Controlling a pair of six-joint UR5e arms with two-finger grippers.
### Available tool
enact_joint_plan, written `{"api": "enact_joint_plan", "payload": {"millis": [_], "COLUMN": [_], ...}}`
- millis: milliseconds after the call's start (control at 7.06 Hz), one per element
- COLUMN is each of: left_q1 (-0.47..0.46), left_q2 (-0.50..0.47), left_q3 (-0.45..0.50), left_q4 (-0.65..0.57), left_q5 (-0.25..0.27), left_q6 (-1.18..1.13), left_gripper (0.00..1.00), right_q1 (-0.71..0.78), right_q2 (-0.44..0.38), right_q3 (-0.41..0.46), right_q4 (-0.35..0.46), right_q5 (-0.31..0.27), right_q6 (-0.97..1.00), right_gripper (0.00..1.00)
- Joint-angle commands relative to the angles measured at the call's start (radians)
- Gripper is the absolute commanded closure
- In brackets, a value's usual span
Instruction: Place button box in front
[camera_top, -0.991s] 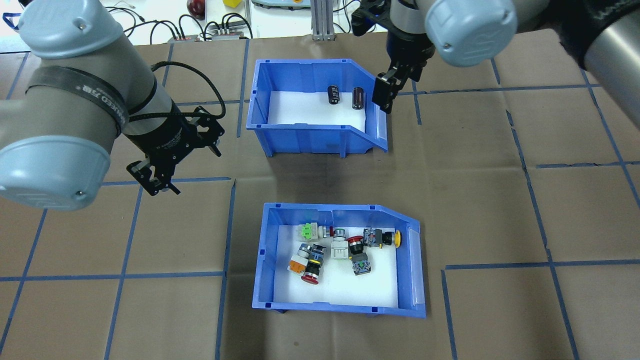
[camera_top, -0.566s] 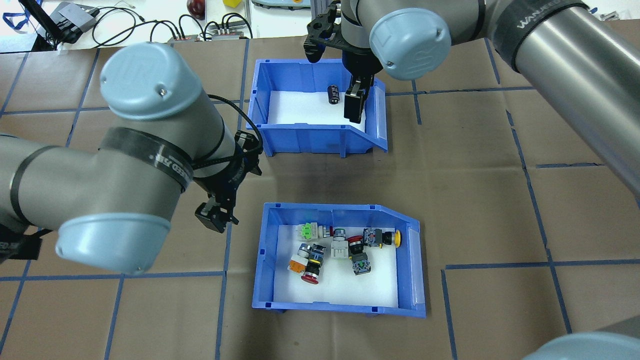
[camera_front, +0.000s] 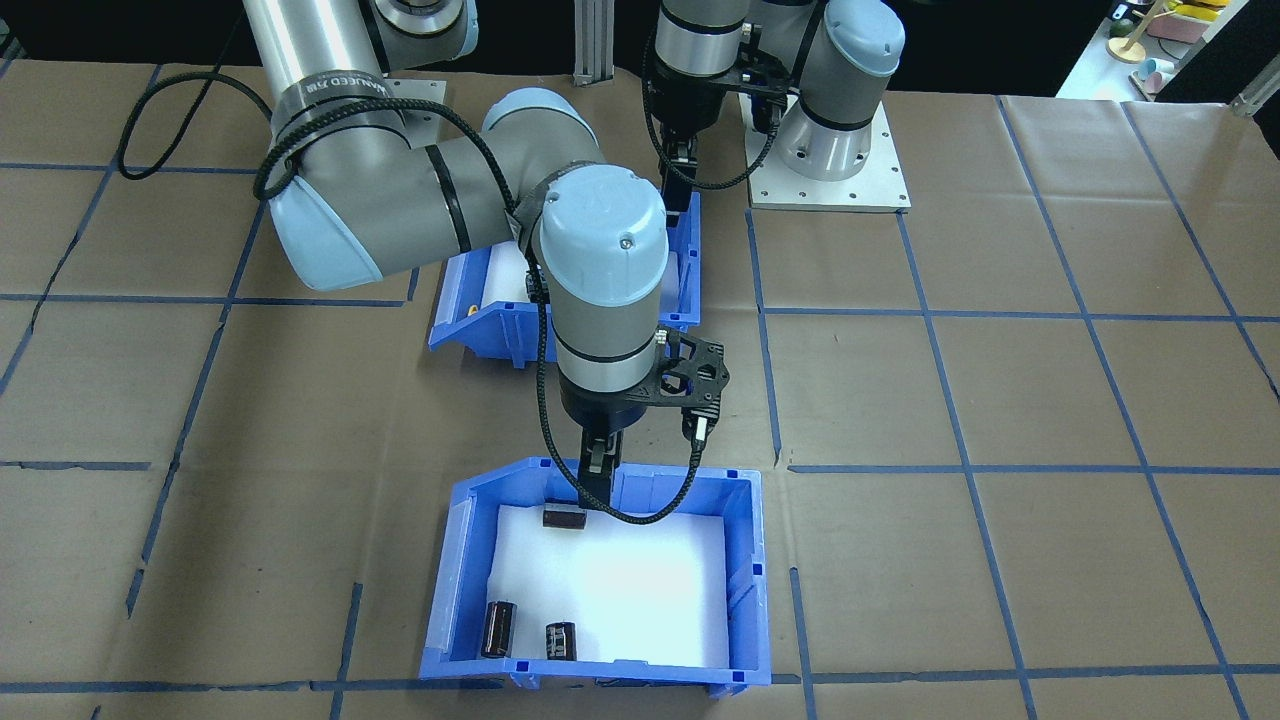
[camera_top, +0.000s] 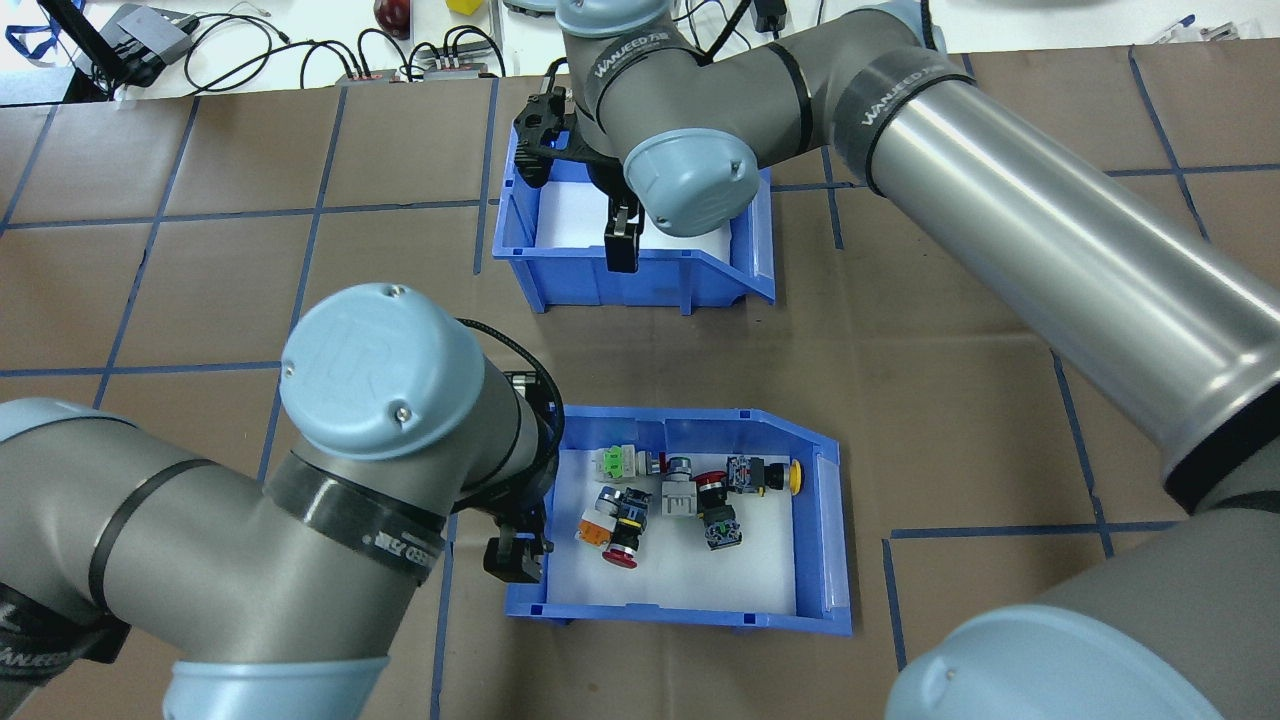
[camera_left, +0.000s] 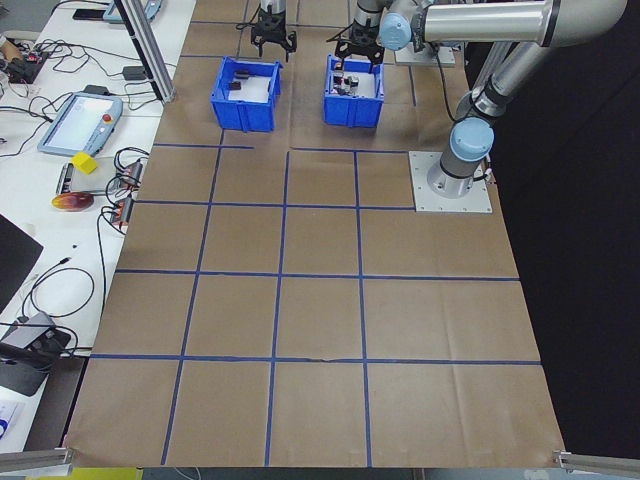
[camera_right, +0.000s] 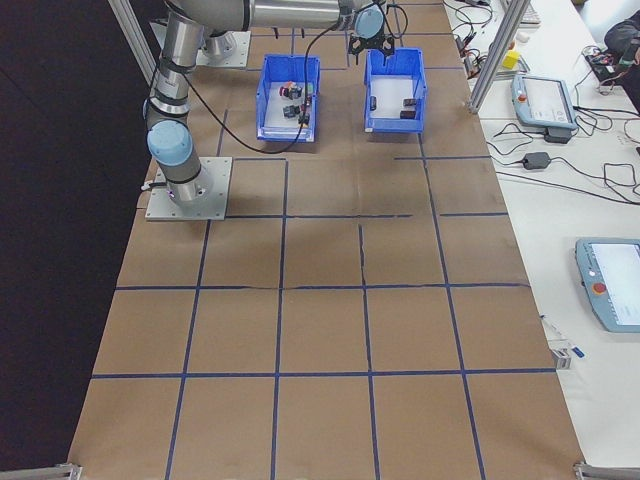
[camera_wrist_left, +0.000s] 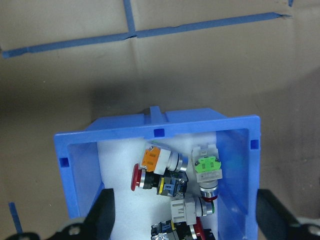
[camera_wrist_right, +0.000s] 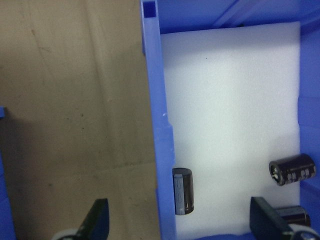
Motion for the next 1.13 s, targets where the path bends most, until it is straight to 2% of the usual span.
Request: {"api": "enact_joint_plan", "payload": {"millis": [0,142,425,566,708,850,991], "left_q1": [-0.063,-0.063,-0.065,-0.067,-0.080,-0.097,-0.099], "left_q2": [0.001,0.000,-0.019,-0.022,-0.022,-0.022,-0.022], "left_q3": [-0.084,-0.116,-0.141,-0.152,-0.169,-0.186,-0.193], "left_q4": [0.101,0.132,0.137,0.140,0.143,0.177,0.186], "left_q5": [-0.109,-0.167,-0.177,-0.179,-0.177,-0.177,-0.176], "left_q6": [-0.139,-0.200,-0.207,-0.207,-0.205,-0.207,-0.207], "left_gripper": [0.01,0.01,0.01,0.01,0.01,0.01,0.01], "right_q1": [0.024,0.030,0.031,0.031,0.031,0.031,0.031], "right_q2": [0.061,0.098,0.118,0.117,0.115,0.114,0.110], "right_q3": [-0.031,-0.031,-0.030,-0.030,-0.031,-0.033,-0.049], "right_q4": [-0.023,-0.025,-0.025,-0.026,-0.026,-0.026,-0.026], "right_q5": [-0.002,-0.004,0.004,0.004,-0.005,-0.005,-0.007], "right_q6": [0.000,0.002,0.002,0.001,0.001,-0.006,-0.024], "right_gripper": [0.00,0.00,0.00,0.11,0.53,0.75,0.88]}}
